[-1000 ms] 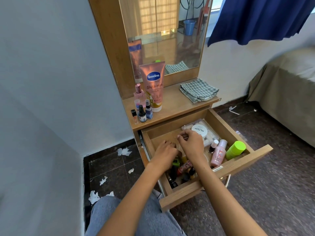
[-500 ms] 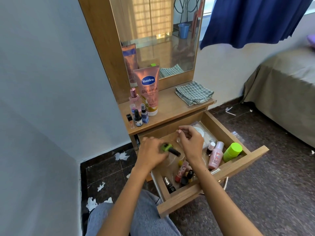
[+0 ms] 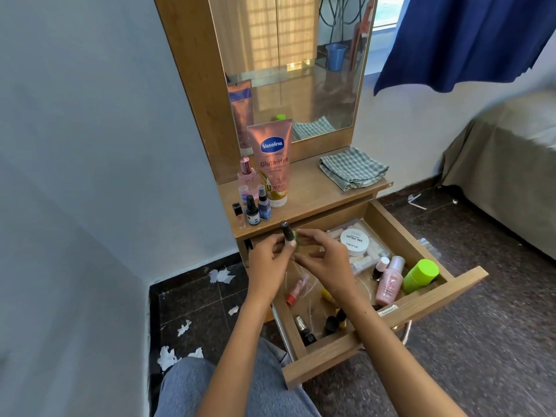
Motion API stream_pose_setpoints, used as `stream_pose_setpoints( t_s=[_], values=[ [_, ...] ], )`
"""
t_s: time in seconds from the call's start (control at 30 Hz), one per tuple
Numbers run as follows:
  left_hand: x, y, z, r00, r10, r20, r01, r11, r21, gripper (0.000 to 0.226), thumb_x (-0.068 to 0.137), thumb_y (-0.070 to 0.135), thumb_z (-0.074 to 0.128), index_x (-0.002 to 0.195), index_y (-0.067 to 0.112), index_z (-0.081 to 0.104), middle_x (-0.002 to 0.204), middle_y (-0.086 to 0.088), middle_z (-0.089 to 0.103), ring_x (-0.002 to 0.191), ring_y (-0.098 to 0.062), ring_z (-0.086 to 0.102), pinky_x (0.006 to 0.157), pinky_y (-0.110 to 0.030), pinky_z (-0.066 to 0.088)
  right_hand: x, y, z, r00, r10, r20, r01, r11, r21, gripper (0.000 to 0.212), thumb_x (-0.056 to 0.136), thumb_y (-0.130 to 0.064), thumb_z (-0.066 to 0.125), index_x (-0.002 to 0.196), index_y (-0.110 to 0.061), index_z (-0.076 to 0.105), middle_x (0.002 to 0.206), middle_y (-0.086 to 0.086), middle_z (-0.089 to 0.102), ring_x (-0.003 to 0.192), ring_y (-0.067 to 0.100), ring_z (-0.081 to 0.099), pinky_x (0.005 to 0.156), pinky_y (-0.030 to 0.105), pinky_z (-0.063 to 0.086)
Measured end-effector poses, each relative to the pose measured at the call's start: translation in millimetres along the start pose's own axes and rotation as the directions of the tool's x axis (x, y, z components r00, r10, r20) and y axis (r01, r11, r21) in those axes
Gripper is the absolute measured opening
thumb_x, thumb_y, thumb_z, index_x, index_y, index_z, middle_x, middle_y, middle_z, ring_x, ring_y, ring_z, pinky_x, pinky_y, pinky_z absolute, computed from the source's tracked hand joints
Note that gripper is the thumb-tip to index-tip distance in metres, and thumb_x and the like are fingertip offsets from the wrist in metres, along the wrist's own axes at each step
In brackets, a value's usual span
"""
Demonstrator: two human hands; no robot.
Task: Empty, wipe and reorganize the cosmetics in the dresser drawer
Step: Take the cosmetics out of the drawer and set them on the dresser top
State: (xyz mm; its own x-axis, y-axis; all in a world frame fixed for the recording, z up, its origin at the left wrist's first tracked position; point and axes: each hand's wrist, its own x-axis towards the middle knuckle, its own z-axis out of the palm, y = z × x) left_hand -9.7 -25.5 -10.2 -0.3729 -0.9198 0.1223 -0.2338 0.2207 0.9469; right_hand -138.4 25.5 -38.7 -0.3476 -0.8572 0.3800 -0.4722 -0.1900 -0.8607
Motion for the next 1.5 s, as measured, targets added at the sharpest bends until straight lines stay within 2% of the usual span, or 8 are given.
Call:
stream_pose_setpoints(
  t_s=[0.2,0.3,0.47,0.63,0.73,0.97,1.37,1.5],
  values=[
    [-5,0,6,0.998,0.06,0.037,-0.062,0.997,0.054,0.015,0.095,0.023,0.056,0.107,0.026,0.064,0.094,0.014,0.068,0.089,0.007,0.062,0.076,-0.016,0.05,2,3,1,0.998,-0.028,-0.048,0.024,0.996,-0.083,0.041,0.076,-0.015,0.08,0.113,-0.022,0.065,0.101,-0.008,0.061,0.091,0.005,0.061,0.07,0.03,0.057],
    [-7,0,8,0.989,0.15,-0.009,-0.145,0.969,0.199,0.019,0.098,0.023,0.05,0.111,0.021,0.064,0.093,0.01,0.067,0.087,0.002,0.062,0.077,-0.029,0.054,3,5,1,0.998,-0.029,-0.049,0.024,0.994,-0.104,0.04,0.076,-0.019,0.08,0.113,-0.02,0.066,0.101,-0.008,0.059,0.091,0.005,0.058,0.069,0.027,0.056],
    [-7,-15,10,0.912,0.409,-0.021,-0.295,0.692,0.658,0.043,0.096,0.01,0.041,0.139,0.012,0.047,0.144,-0.006,0.046,0.138,-0.017,0.035,0.114,-0.044,0.028,3,4,-1,0.992,-0.002,-0.13,-0.013,0.993,-0.115,0.044,0.072,-0.027,0.082,0.111,-0.016,0.064,0.097,-0.013,0.054,0.089,0.003,0.056,0.069,0.02,0.052],
    [0,-32,9,0.939,0.315,0.135,-0.28,0.479,0.832,0.065,0.095,0.02,0.051,0.15,0.01,0.019,0.158,-0.007,0.01,0.146,-0.02,0.003,0.117,-0.04,0.002,2,4,-1,0.985,0.029,-0.172,-0.047,0.994,-0.101,0.044,0.073,-0.026,0.083,0.112,-0.018,0.063,0.098,-0.015,0.054,0.088,0.002,0.057,0.07,0.024,0.054],
    [1,-37,10,0.955,0.264,0.136,-0.249,0.458,0.854,0.072,0.094,0.021,0.054,0.15,0.009,0.011,0.158,-0.007,0.002,0.146,-0.022,-0.002,0.116,-0.039,-0.001,2,4,-1,0.984,0.041,-0.174,-0.059,0.993,-0.098,0.044,0.074,-0.024,0.082,0.113,-0.017,0.063,0.1,-0.009,0.056,0.088,0.002,0.057,0.07,0.027,0.056],
    [2,-36,9,0.951,0.287,0.114,-0.241,0.461,0.854,0.084,0.073,0.012,0.076,0.145,0.007,0.033,0.154,-0.009,0.026,0.142,-0.021,0.022,0.113,-0.042,0.019,19,0,-1,0.977,0.069,-0.202,-0.088,0.993,-0.083,0.045,0.073,-0.029,0.082,0.112,-0.017,0.062,0.1,-0.006,0.06,0.087,0.004,0.06,0.076,0.026,0.055],
    [1,-32,8,0.97,0.198,0.142,-0.223,0.484,0.846,0.085,0.085,0.027,0.064,0.15,0.014,0.011,0.158,-0.002,-0.002,0.145,-0.016,-0.007,0.115,-0.037,-0.006,72,-13,20,0.937,0.135,-0.323,-0.219,0.945,-0.242,0.043,0.07,-0.041,0.082,0.106,-0.021,0.067,0.096,-0.007,0.07,0.081,0.008,0.063,0.071,0.031,0.054],
    [0,-30,6,0.971,0.192,0.146,-0.222,0.476,0.851,0.085,0.084,0.028,0.065,0.149,0.013,0.013,0.158,-0.003,0.002,0.146,-0.018,-0.002,0.115,-0.038,-0.003,76,-13,24,0.943,0.149,-0.298,-0.22,0.95,-0.222,0.044,0.069,-0.039,0.083,0.106,-0.019,0.066,0.098,-0.004,0.069,0.082,0.008,0.062,0.071,0.029,0.054]
  ],
)
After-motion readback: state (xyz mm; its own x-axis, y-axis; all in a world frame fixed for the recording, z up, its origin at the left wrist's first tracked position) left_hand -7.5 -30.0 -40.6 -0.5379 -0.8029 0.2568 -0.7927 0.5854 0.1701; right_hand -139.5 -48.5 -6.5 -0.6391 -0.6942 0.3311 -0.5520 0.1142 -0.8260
